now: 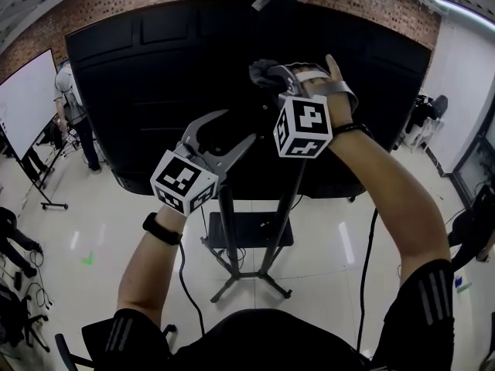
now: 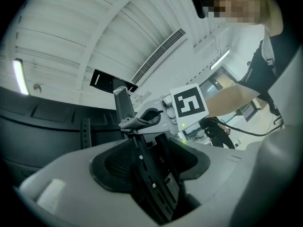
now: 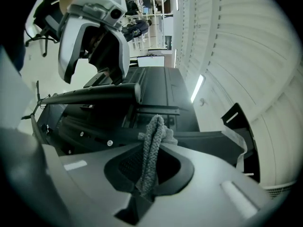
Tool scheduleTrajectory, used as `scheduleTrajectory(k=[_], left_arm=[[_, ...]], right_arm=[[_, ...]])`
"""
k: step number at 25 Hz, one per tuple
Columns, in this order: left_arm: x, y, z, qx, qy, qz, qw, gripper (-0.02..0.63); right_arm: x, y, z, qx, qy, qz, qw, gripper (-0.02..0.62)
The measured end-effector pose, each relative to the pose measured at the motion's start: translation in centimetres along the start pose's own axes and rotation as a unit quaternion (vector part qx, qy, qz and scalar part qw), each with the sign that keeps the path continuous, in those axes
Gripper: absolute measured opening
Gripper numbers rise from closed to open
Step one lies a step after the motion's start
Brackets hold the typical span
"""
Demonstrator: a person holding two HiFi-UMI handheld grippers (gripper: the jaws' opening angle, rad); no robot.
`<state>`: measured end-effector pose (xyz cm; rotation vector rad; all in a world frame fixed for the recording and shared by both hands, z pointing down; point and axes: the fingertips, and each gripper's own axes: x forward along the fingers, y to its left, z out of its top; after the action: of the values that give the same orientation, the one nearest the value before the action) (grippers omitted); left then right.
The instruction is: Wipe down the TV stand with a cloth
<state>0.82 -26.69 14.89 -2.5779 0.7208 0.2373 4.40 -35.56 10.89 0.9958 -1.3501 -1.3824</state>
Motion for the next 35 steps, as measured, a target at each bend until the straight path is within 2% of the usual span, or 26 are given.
scheduleTrajectory(k=[3, 8, 12, 25, 35], left_arm=[[-0.4, -0.4, -1.7, 0.0, 0.011, 0.005, 0.9999, 0.261], [-0.8, -1.3, -3.5, -0.02, 0.023, 0.002, 0.9995, 0.261], [-1.4, -1.6, -4.9, -0.035, 0.028, 0.005, 0.999, 0.261], [-2.8, -3.4, -10.3, -0.059, 0.062, 0.005, 0.9963, 0.261], [-4.1, -4.5, -15.2, -0.09, 0.096, 0.014, 0.9913, 0.262]], right_arm=[[0.1, 2.1, 0.3, -0.026, 0.006, 0.009, 1.0, 0.026], [0.0, 5.2, 0.6, -0.054, 0.025, 0.02, 0.998, 0.026], [0.5, 7.9, 0.6, -0.097, 0.037, 0.019, 0.994, 0.026], [0.7, 16.6, 1.2, -0.121, 0.045, 0.061, 0.99, 0.026], [1.2, 23.7, 1.5, -0.114, 0.049, 0.097, 0.988, 0.026]])
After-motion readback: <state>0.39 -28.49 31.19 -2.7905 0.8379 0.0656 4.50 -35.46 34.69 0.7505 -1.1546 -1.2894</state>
